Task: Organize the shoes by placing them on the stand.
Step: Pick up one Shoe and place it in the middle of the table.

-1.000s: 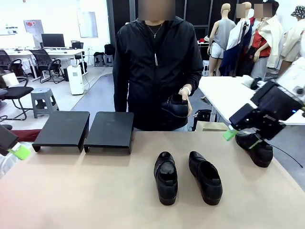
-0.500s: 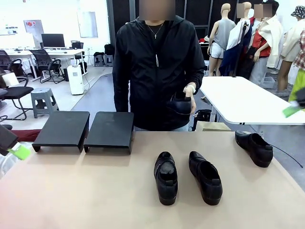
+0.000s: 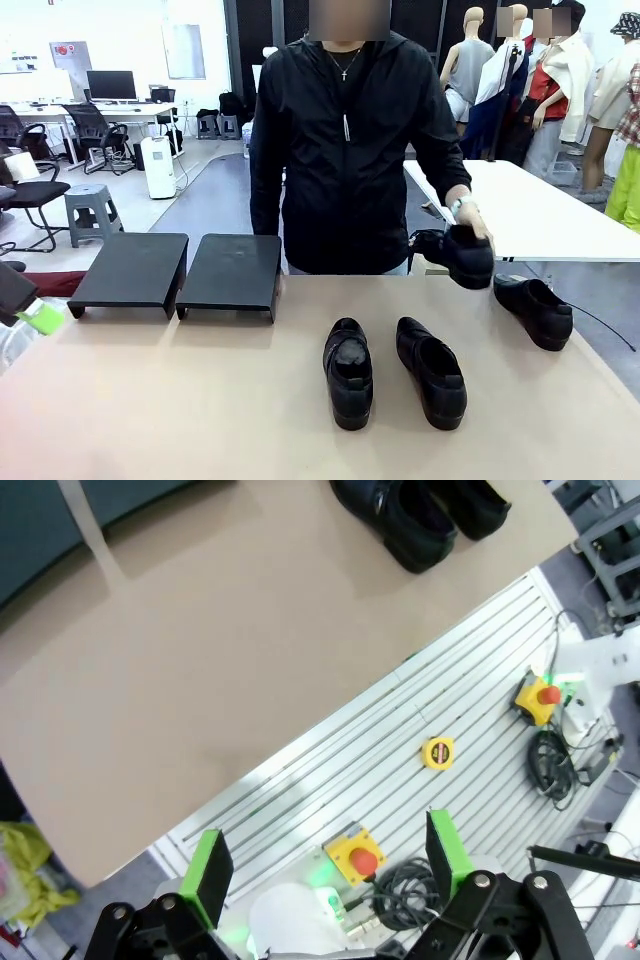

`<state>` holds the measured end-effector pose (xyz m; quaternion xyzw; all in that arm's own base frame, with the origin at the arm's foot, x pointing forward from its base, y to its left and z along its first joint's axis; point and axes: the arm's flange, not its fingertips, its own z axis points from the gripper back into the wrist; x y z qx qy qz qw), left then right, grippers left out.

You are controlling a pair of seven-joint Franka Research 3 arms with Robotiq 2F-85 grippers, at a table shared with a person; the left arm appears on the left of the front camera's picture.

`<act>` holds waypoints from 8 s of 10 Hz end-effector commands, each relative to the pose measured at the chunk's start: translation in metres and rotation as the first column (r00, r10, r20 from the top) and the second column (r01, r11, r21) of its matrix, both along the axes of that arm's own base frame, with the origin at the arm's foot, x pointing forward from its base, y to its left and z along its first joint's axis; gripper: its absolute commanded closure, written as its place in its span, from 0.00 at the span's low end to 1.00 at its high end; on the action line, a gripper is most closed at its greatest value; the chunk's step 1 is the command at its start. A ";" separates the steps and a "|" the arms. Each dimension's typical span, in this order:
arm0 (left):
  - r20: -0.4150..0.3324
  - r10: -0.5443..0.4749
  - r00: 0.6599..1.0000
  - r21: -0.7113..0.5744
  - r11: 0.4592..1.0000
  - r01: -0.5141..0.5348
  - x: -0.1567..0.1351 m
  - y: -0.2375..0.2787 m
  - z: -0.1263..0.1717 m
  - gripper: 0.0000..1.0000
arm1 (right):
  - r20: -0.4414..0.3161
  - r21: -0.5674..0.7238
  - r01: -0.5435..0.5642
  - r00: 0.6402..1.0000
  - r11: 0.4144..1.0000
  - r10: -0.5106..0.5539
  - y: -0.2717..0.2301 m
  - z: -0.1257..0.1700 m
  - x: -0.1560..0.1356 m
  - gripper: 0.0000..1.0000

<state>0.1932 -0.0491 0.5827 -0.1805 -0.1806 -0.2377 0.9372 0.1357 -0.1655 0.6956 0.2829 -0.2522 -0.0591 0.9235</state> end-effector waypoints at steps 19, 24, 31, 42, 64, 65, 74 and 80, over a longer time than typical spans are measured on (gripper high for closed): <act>0.008 -0.017 1.000 -0.019 1.000 0.017 0.001 0.000 0.001 0.00 | -0.316 -0.222 -0.203 0.940 0.954 0.127 0.367 -0.236 0.293 0.00; 0.008 -0.017 1.000 -0.019 1.000 0.017 0.001 0.000 0.001 0.00 | -0.463 -0.166 -0.373 0.847 0.913 0.262 0.418 -0.316 0.299 0.00; 0.008 -0.017 1.000 -0.019 1.000 0.017 0.001 0.000 0.001 0.00 | -0.488 -0.289 -0.414 0.839 0.863 0.239 0.422 -0.365 0.291 0.38; 0.008 -0.017 1.000 -0.019 1.000 0.017 0.001 0.000 0.001 0.00 | -0.394 -0.333 -0.333 0.899 0.882 0.191 0.423 -0.303 0.269 1.00; 0.008 -0.017 1.000 -0.019 1.000 0.017 0.001 0.000 0.001 0.00 | -0.425 -0.249 -0.220 0.900 0.943 0.098 0.603 -0.347 0.228 0.77; 0.008 -0.017 1.000 -0.019 1.000 0.017 0.001 0.000 0.001 0.00 | -0.418 -0.252 -0.236 0.901 0.939 0.115 0.603 -0.344 0.227 0.18; 0.008 -0.017 1.000 -0.019 1.000 0.017 0.001 0.000 0.001 0.00 | -0.291 -0.368 -0.227 0.949 0.902 0.120 0.535 -0.234 0.198 0.00; 0.008 -0.017 1.000 -0.019 1.000 0.017 0.001 0.000 0.001 0.00 | -0.289 -0.358 -0.441 0.891 0.823 0.351 0.561 -0.232 0.171 0.00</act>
